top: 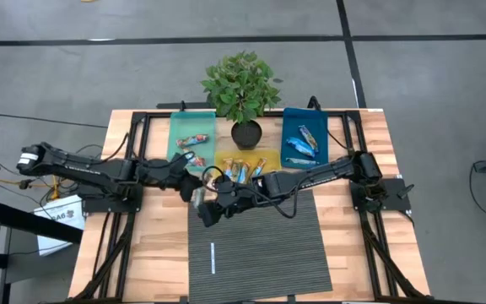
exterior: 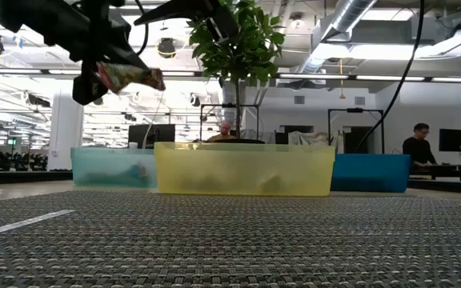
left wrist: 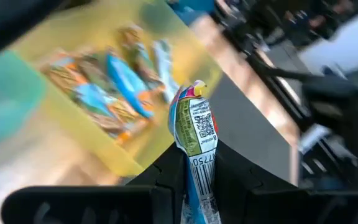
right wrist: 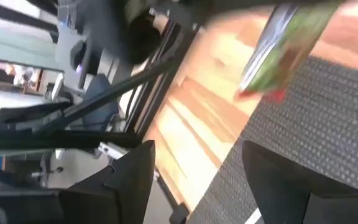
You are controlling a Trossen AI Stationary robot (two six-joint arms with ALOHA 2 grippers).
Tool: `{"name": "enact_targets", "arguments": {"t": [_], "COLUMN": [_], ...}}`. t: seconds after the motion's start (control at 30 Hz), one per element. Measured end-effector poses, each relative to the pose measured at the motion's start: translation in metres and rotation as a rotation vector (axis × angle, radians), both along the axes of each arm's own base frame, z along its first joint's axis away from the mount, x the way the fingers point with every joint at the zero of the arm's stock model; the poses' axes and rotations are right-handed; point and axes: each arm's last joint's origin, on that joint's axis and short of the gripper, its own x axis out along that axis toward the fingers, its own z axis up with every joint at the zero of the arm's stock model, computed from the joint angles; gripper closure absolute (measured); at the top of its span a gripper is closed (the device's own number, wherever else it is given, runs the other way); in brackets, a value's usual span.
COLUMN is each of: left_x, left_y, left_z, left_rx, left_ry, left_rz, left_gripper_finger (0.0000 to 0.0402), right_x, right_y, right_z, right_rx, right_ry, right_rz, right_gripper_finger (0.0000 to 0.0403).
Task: Pick and place Granola Bars by type
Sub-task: Put the red granola bar into the green bin
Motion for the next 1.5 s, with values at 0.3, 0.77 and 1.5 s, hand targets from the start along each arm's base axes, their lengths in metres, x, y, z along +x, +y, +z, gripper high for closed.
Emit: {"name": "enact_targets", "arguments": {"t": [0.3, 0.77, 1.5], "left_x": [-0.017, -0.05, -0.031], "left_y": [0.032, 0.07, 0.088], "left_z": [0.003, 0.006, -0.024], "left_rx": [0.132, 0.539, 1.081], "left_ry": [0.054, 0.282, 0.737], "left_rz": [0.238, 0.215, -0.277], "left_gripper_finger": [0.0345, 0.0345, 0.0345], "right_x": [-0.005, -0.011, -0.013], "right_y": [0.008, 0.016, 0.016], "right_z": [-0.004, -0.008, -0.01], "right_rx": [0.019, 0.022, -0.011], "right_ry": [0.056, 0.121, 0.136], "right_rz": [0.028, 0.085, 0.117], "right_gripper_finger": [0.0184, 0.0197, 0.0225]}}
